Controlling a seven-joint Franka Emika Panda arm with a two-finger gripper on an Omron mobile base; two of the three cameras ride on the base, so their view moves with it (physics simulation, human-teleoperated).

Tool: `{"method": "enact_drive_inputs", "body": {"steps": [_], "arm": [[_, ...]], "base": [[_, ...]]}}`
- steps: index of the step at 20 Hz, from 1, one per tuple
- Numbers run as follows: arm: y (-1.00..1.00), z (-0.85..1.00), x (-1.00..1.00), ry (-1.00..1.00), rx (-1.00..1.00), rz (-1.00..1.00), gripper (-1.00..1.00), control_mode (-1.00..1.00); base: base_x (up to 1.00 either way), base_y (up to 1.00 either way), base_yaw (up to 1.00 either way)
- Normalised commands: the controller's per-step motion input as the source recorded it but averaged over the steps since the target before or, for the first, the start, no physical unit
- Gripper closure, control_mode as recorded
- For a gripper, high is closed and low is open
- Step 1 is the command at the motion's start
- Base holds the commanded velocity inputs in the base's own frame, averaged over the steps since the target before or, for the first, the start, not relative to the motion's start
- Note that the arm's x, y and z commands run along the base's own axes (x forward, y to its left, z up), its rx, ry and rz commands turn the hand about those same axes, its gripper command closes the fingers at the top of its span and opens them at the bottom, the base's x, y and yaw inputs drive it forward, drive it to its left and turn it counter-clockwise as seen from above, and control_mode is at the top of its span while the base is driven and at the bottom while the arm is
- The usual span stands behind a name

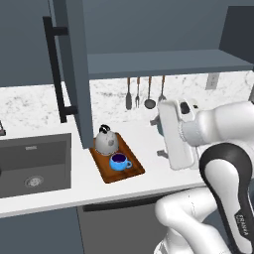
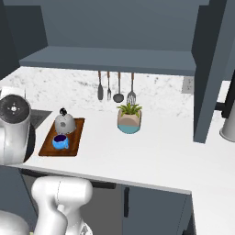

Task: Pick the kettle from the counter and place it on the tray. Then pick the mug from the cabinet and place it on the tray. Then close the cabinet doors.

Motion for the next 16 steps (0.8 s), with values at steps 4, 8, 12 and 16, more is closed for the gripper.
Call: {"method": "enact_drive_inputs", "body": {"steps": [4, 8, 12, 16], "arm": [[0.16, 0.17, -0.13, -0.37, -0.01, 0.03, -1.0, -1.0], [0.14, 0.14, -0.14, -0.33, 0.0, 0.03, -1.0, -1.0], [0.26, 0.23, -0.24, -0.26, 0.0, 0.02, -1.0, -1.0], [0.39, 0.25, -0.31, -0.05, 0.0, 0.0, -1.0, -1.0]], "base": [[0.0, 0.0, 0.0], [0.0, 0.0, 0.0], [0.0, 0.0, 0.0], [0.0, 0.0, 0.0]]}}
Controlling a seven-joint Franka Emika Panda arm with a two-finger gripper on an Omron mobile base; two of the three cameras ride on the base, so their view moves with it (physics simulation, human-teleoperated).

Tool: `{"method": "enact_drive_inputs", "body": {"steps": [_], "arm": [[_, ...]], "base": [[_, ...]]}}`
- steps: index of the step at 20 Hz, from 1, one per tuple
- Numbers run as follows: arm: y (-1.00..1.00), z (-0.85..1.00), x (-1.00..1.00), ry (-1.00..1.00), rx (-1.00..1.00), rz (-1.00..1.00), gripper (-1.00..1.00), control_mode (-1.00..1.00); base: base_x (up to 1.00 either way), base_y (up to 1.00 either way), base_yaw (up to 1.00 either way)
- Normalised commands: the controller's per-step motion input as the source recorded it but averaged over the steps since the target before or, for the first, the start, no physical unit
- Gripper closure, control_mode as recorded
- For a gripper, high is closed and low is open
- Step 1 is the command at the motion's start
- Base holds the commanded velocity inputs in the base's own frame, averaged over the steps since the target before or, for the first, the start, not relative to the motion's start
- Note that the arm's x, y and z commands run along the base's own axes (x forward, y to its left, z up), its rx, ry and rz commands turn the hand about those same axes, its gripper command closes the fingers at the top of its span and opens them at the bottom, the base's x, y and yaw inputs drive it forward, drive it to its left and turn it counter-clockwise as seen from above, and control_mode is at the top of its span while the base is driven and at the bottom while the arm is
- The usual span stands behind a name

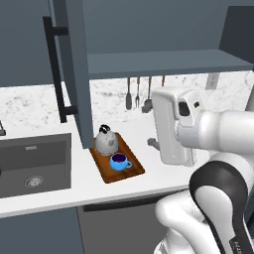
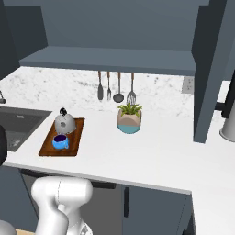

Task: Pick the kettle from the counter and place it on the tray. Then pick the mug from the cabinet and place it on the tray. Then close the cabinet doors.

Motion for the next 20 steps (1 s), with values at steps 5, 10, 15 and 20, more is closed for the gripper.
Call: {"method": "enact_drive_inputs", "body": {"steps": [5, 10, 15, 20], "arm": [[0.49, 0.11, -0.31, 0.0, 0.0, 0.02, -1.0, -1.0], [0.49, 0.1, -0.32, 0.0, 0.0, 0.02, -1.0, -1.0], [0.5, 0.06, -0.09, 0.0, 0.0, 0.11, -1.0, -1.0], [0.57, 0.08, -0.1, 0.0, 0.0, 0.07, -1.0, -1.0]], "base": [[0.0, 0.0, 0.0], [0.0, 0.0, 0.0], [0.0, 0.0, 0.0], [0.0, 0.0, 0.0]]}}
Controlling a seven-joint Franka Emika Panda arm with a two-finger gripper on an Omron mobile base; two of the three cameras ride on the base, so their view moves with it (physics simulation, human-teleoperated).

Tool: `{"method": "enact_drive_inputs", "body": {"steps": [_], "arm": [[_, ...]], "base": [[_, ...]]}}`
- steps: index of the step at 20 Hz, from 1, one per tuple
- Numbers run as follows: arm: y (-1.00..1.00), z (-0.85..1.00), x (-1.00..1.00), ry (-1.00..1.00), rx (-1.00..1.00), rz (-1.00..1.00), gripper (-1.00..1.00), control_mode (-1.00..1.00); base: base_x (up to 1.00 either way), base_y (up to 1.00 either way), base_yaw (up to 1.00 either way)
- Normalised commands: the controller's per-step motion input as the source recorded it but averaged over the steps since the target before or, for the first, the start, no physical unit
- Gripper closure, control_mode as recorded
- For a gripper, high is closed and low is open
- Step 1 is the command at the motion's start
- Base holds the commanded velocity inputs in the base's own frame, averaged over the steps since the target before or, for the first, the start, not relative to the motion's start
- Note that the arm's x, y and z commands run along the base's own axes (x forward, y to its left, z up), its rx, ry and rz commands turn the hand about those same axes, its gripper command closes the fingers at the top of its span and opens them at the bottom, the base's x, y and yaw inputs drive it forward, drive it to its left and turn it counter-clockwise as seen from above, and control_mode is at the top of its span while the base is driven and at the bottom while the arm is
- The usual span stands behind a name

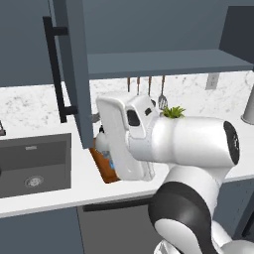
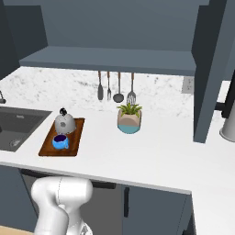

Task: Pick the kettle from the counter and place it on the tray. Then pick the mug from the cabinet and place it on the tray. Then close the cabinet doors.

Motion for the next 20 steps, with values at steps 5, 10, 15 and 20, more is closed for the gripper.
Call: {"method": "enact_drive_inputs", "body": {"steps": [5, 10, 15, 20], "arm": [[0.57, 0.04, -0.05, 0.0, 0.0, 0.01, -1.0, -1.0], [0.53, 0.01, 0.03, 0.0, 0.0, 0.0, -1.0, -1.0], [0.55, 0.0, 0.25, 0.01, 0.0, 0.0, -1.0, -1.0], [0.29, 0.01, 0.38, 0.0, -0.01, -0.01, -1.0, -1.0]], "base": [[0.0, 0.0, 0.0], [0.0, 0.0, 0.0], [0.0, 0.0, 0.0], [0.0, 0.0, 0.0]]}}
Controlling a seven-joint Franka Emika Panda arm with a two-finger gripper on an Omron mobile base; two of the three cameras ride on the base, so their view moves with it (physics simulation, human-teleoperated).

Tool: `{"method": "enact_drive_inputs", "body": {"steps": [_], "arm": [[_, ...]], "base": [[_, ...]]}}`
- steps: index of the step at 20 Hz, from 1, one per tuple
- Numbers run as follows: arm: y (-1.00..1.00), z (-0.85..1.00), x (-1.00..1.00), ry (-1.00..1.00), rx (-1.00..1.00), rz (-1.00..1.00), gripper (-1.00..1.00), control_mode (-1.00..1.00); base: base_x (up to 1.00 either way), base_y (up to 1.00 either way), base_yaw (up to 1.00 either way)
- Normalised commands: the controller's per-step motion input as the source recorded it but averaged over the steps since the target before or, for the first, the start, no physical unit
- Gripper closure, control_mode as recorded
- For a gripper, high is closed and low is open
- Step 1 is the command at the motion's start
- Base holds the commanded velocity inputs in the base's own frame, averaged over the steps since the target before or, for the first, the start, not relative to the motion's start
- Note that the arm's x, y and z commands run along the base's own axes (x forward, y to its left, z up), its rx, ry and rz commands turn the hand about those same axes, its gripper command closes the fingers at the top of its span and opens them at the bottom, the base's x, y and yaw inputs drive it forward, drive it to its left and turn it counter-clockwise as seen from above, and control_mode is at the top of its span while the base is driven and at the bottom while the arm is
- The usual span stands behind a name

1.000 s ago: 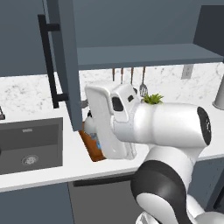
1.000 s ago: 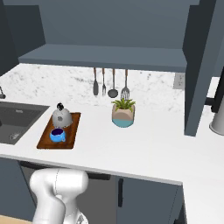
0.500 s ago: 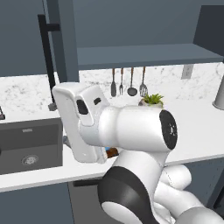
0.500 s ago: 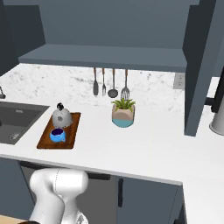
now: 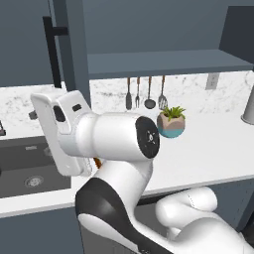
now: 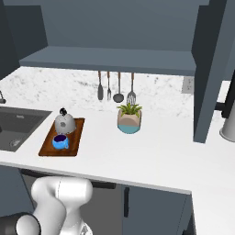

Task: Pick the kettle from the counter and place it on the tray. Then pick the mug from the cabinet and place it on the tray. Then close the cabinet doors.

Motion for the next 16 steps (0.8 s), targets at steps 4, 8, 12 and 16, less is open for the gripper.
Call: {"method": "enact_drive_inputs", "body": {"steps": [4, 8, 12, 16], "arm": [[0.05, 0.03, 0.27, 0.0, -0.04, -0.17, -1.0, -1.0], [0.0, 0.04, 0.21, 0.0, 0.0, -0.23, -1.0, -1.0], [0.0, 0.02, 0.23, 0.0, 0.0, -0.2, -1.0, -1.0], [0.0, 0.03, 0.28, 0.0, 0.0, -0.15, -1.0, -1.0]], "base": [[0.0, 0.0, 0.0], [0.0, 0.0, 0.0], [0.0, 0.0, 0.0], [0.0, 0.0, 0.0]]}}
